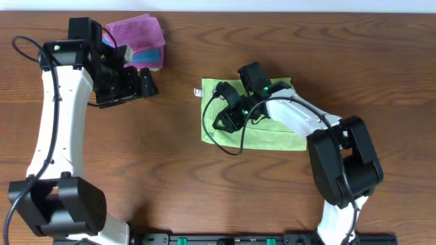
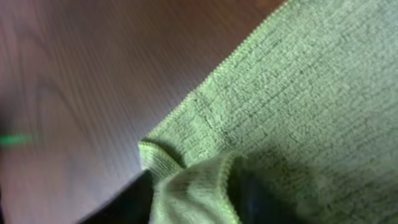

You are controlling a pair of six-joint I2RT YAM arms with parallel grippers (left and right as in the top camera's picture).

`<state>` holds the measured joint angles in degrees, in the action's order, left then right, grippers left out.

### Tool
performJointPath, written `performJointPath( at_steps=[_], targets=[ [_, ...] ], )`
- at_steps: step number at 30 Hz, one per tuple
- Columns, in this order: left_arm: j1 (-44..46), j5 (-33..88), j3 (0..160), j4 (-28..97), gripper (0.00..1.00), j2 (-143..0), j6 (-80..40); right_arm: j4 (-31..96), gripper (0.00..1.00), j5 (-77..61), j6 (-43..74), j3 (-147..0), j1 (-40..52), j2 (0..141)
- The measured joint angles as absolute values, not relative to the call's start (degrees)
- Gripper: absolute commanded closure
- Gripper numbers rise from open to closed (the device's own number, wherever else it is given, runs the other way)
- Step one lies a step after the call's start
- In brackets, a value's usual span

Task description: Fold the cloth

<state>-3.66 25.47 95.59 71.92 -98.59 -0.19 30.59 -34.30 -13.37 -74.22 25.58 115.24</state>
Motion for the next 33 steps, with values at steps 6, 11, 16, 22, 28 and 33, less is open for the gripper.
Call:
performJointPath(
  at_steps=[6, 11, 16, 22, 28, 33],
  targets=[
    [-3.77, 25.47, 95.59, 71.83, 0.04, -98.59, -0.16, 32.71, 0.99, -34.09, -12.56, -74.19, 25.58, 115.24],
    [-4.34, 25.47, 95.59, 71.37, 0.05, -98.59, -0.16, 36.49, 0.99, -34.57, -12.51, -74.22, 25.93, 115.22],
    [-4.64, 25.47, 95.59, 70.37, 0.05, -98.59, -0.16, 39.0, 0.99, -36.42, -11.84, -74.22, 28.34, 115.11],
    [-4.89, 25.47, 95.59, 69.23, 0.05, -98.59, -0.16, 39.59, 0.92, -37.6, -7.99, -74.19, 35.24, 113.95],
    [-4.89, 25.47, 95.59, 68.14, 0.05, -98.59, -0.16, 39.62, 0.83, -38.59, -3.7, -74.22, 40.82, 113.78],
    [-4.89, 25.45, 95.59, 67.44, 0.05, -98.59, -0.16, 39.7, 0.69, -39.09, -0.21, -74.22, 43.62, 111.92]
  ],
)
